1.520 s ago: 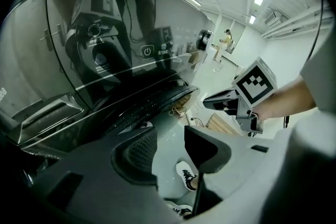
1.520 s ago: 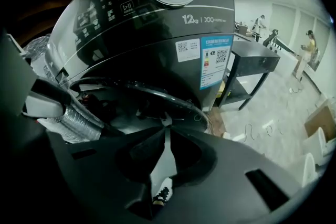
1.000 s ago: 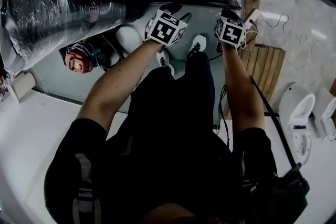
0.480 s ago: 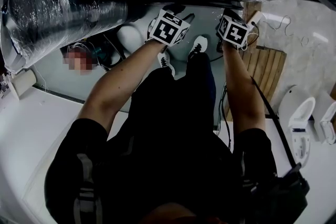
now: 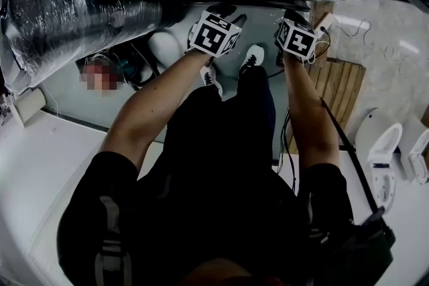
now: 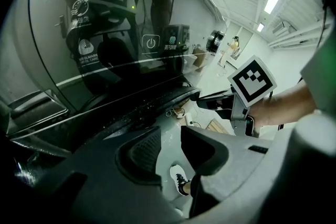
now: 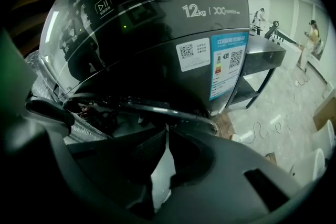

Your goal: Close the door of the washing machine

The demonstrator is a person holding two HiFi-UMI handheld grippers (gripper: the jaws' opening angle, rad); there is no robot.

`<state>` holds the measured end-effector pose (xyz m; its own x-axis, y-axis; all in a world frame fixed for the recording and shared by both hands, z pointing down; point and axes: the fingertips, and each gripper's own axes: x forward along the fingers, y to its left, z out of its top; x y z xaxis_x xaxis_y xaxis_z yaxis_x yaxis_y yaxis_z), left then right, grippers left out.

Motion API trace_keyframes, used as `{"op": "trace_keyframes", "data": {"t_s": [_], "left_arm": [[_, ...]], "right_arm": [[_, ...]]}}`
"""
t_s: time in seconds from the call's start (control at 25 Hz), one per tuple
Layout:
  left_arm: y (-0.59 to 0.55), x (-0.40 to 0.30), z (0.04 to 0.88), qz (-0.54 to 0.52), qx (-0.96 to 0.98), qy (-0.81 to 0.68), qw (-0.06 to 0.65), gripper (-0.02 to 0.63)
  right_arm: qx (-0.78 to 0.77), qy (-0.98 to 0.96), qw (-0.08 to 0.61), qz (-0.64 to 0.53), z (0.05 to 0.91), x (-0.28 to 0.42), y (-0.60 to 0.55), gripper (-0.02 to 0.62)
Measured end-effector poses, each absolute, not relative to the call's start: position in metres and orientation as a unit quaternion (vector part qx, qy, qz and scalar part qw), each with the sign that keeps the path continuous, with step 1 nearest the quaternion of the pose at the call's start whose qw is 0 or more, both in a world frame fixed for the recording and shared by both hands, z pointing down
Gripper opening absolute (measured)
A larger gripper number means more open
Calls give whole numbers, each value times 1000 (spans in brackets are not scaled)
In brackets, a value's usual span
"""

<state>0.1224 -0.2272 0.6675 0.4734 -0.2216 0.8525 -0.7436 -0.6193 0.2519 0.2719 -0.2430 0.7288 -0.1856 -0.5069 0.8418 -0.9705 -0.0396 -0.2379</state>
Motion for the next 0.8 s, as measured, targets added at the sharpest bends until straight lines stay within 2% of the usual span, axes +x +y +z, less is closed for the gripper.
{"op": "trace_keyframes", "data": {"t_s": [0.12,0.36,0.8], "left_arm": [[-231,122,670,407,798,-308,320,91],[-233,126,669,409,810,-298,297,91],[-214,112,605,329,854,-281,289,91]], "right_arm": [[574,-649,262,425,729,271,-247,25],[567,-667,262,405,729,272,-253,21],[575,-685,227,384,678,266,-231,20]]}}
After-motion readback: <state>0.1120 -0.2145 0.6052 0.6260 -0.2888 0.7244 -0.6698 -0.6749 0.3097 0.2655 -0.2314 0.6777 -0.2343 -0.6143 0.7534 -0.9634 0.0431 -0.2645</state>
